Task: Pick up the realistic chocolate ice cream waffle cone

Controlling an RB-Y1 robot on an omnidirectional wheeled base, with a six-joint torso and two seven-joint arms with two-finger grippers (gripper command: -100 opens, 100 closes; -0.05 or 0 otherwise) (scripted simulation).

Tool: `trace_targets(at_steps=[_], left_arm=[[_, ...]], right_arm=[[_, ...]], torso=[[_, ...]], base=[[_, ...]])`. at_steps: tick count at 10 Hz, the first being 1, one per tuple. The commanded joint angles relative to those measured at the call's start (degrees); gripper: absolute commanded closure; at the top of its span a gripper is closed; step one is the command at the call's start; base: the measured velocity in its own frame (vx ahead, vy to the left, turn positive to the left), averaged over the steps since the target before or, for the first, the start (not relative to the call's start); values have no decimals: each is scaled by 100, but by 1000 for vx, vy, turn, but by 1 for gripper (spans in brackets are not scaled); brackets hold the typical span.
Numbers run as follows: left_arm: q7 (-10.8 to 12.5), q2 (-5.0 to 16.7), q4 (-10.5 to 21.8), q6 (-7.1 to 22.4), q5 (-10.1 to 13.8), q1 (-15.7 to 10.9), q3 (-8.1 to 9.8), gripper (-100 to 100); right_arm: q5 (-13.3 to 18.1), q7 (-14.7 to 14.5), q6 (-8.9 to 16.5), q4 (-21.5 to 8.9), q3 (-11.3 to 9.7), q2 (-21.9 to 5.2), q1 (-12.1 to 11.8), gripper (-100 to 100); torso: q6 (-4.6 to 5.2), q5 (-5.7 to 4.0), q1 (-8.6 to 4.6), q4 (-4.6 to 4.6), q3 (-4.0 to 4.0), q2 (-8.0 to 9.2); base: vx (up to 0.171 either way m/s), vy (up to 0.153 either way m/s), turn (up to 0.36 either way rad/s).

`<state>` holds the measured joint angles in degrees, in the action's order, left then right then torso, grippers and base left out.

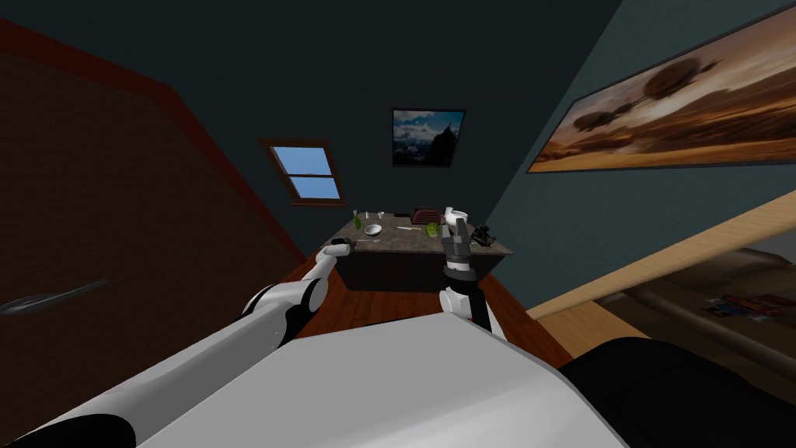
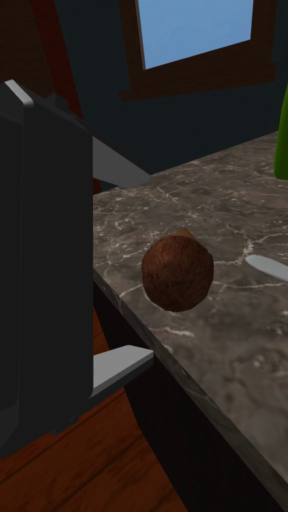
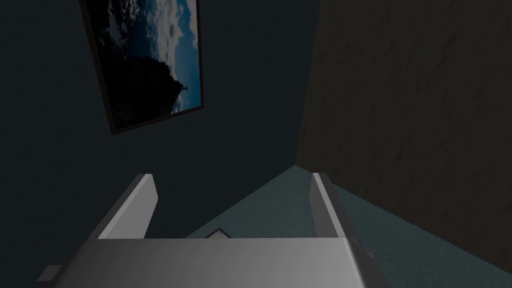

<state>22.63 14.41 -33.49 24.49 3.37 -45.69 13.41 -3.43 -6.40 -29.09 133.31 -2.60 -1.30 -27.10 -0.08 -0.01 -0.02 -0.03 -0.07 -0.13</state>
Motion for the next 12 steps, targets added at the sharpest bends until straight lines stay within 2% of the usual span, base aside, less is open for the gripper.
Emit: trace_targets(at_steps=[1, 5, 6, 7, 11, 12], left_arm=[[-244, -47, -4, -34, 50, 31, 161, -100], [-600, -116, -37, -77, 131, 91, 402, -100], [-532, -107, -34, -68, 115, 82, 363, -100], [-551, -109, -36, -70, 117, 84, 370, 100], [-549, -108, -36, -71, 116, 83, 370, 100], [-549, -108, -36, -71, 116, 83, 370, 0]], right_arm=[[0, 0, 0, 0, 0, 0, 0, 0], [0, 0, 0, 0, 0, 0, 0, 0], [0, 0, 0, 0, 0, 0, 0, 0], [0, 0, 0, 0, 0, 0, 0, 0], [0, 0, 0, 0, 0, 0, 1, 0], [0, 0, 0, 0, 0, 0, 1, 0]], torso=[[0, 0, 0, 0, 0, 0], [0, 0, 1, 0, 0, 0], [0, 0, 1, 0, 0, 1], [1, 0, 3, 1, 4, 7], [1, 1, 4, 3, 9, 16], [1, 1, 4, 4, 10, 17]], base=[[53, -20, 33], [43, -14, 23], [17, -6, 6], [0, 0, 0], [0, 0, 0], [0, 0, 0]])
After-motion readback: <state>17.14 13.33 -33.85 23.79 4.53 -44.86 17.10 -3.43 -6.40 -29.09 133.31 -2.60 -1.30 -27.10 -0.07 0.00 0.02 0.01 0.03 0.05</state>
